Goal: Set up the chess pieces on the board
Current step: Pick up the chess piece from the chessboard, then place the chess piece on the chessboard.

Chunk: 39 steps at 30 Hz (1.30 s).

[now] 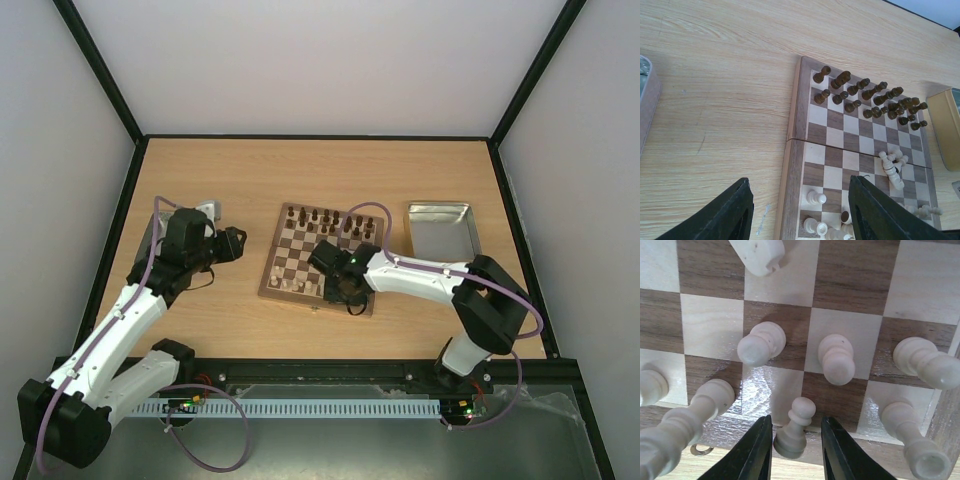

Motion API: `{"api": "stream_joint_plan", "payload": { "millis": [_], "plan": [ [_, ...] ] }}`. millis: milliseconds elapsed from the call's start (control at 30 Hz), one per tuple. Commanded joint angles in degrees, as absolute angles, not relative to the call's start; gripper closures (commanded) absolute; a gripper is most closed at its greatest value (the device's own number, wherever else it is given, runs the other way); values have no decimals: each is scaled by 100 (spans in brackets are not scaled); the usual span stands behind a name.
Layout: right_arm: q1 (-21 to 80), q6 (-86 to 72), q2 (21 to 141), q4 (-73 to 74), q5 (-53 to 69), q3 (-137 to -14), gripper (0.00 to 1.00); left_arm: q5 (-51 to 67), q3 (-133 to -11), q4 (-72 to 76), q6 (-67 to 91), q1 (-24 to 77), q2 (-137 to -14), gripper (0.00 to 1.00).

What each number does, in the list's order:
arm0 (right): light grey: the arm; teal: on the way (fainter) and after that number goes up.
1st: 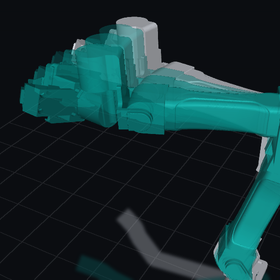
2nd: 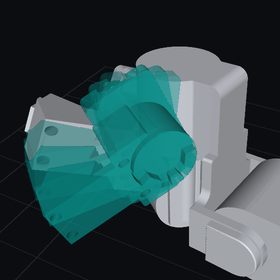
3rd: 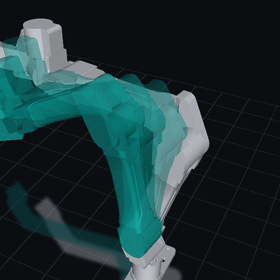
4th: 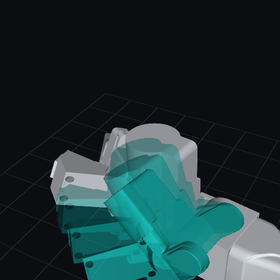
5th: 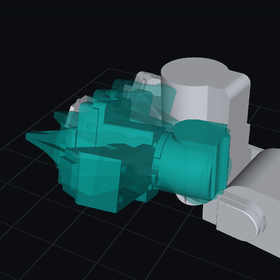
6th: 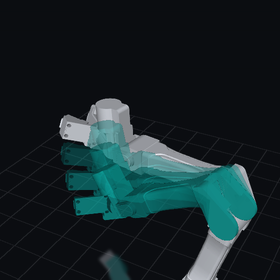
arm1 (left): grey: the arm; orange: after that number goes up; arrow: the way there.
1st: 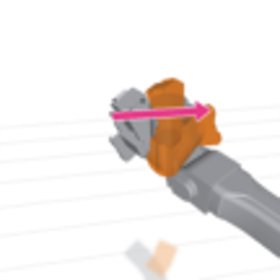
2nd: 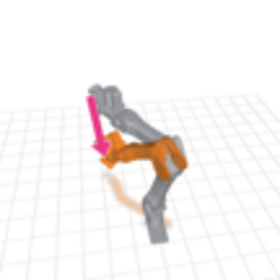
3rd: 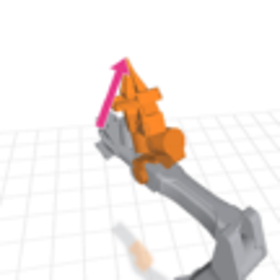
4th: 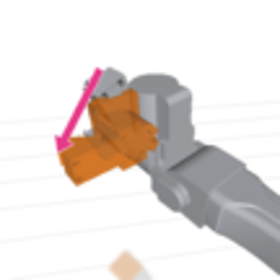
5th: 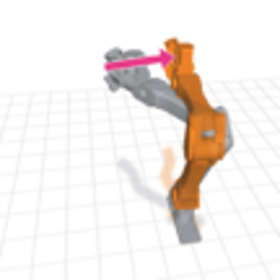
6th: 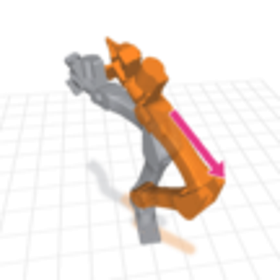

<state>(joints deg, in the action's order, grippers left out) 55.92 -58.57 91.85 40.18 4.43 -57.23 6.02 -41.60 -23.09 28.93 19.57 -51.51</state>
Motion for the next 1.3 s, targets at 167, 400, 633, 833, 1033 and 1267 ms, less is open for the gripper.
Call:
{"api": "stream_joint_plan", "payload": {
  "millis": [167,400,633,833,1033,1267],
  "plan": [
    [5636,-5907,9365,3838,286,-5526,80,665,-4131,-2283,2890,1918,-5130,46],
    [5642,-5837,9209,3725,189,-5421,94,836,-4227,-2301,2958,1917,-5093,46],
    [5636,-4939,8075,3154,-100,-5325,95,1847,-4500,-2276,2988,1916,-5034,42],
    [5635,-3209,6868,1673,670,-4833,95,3568,-4645,-1852,3176,1930,-5098,36],
    [5635,-1604,6304,607,1712,-4664,96,5082,-4675,-1322,3683,2086,-5352,30],
    [5634,-657,6439,738,2288,-4956,98,5685,-4649,-812,4404,2667,-5603,35]
  ]
}}
